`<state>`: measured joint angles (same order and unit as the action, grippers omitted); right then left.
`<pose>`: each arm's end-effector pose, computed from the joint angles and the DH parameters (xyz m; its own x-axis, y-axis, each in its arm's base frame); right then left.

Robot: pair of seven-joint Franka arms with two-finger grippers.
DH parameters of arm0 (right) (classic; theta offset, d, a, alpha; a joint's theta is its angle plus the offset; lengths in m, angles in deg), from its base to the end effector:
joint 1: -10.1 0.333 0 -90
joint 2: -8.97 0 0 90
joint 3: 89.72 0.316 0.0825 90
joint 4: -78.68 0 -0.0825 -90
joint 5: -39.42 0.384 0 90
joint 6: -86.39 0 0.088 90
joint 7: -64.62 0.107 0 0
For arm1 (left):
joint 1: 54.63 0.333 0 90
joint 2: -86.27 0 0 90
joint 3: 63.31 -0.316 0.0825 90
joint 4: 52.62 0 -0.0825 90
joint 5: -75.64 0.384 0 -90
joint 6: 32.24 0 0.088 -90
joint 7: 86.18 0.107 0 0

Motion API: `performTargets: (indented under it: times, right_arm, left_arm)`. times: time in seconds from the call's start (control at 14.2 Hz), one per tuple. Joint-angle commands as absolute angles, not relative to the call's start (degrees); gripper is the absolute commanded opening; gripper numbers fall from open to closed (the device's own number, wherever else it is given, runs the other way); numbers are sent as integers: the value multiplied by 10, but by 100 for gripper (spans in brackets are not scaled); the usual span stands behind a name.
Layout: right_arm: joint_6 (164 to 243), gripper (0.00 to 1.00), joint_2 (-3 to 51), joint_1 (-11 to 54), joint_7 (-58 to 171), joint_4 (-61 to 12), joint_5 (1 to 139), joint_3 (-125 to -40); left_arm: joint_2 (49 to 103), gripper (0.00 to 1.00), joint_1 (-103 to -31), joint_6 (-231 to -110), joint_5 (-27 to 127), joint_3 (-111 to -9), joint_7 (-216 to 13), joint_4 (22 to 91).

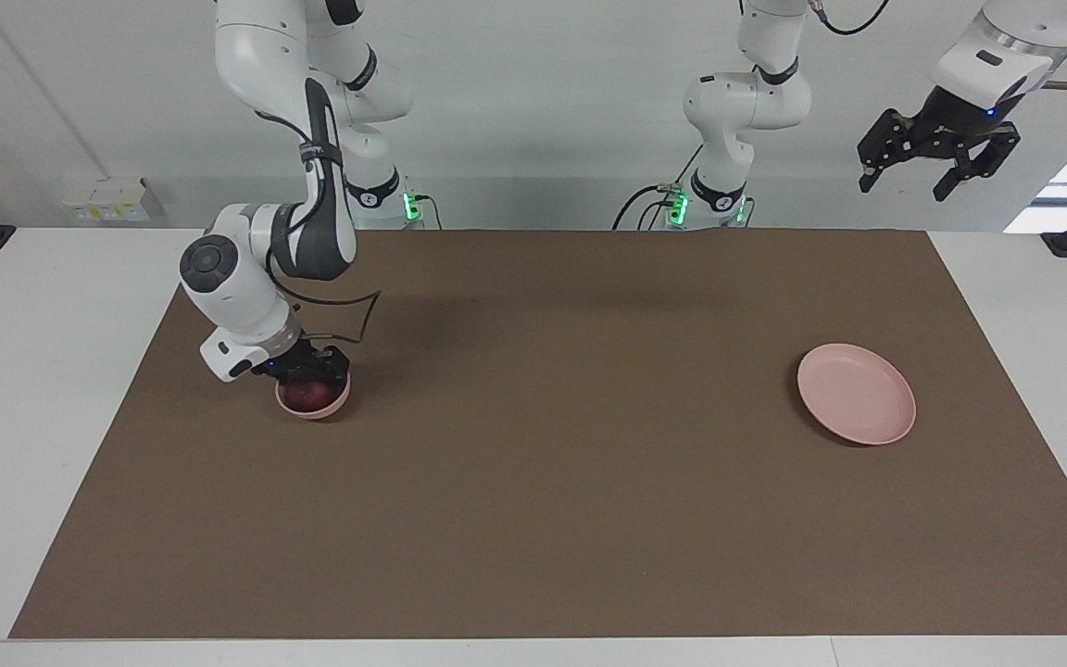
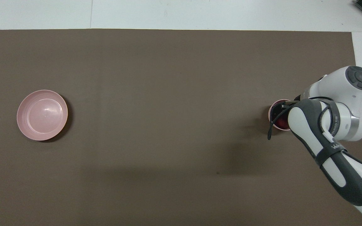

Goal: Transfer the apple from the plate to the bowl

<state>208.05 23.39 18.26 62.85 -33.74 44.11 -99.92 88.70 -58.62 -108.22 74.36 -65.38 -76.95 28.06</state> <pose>0.5933 -0.0138 0.3420 0.9953 -0.0459 -0.0852 -0.0481 -0.9985 -0.0243 0.5115 -0.0194 0.7008 0.9794 -0.1987 -0.0353 -0.1977 -0.9798 0.0294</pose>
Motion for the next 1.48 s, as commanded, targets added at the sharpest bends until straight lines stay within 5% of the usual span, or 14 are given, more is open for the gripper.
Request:
performTargets:
  times: [0.0,0.28,0.77,1.4]
  right_arm:
    - [2066,100,217,184,622,-313,427,-995]
    - [2038,100,158,185,623,-308,393,-994]
    - [1842,100,73,181,639,-209,371,-990]
    - [1675,100,40,176,634,-71,370,-993]
  left_arm:
    - [902,100,-590,-1088,748,-658,-775,299]
    - [902,100,-590,-1088,748,-658,-775,299]
    - [902,100,-590,-1088,748,-658,-775,299]
    - [902,100,-590,-1088,748,-658,-775,299]
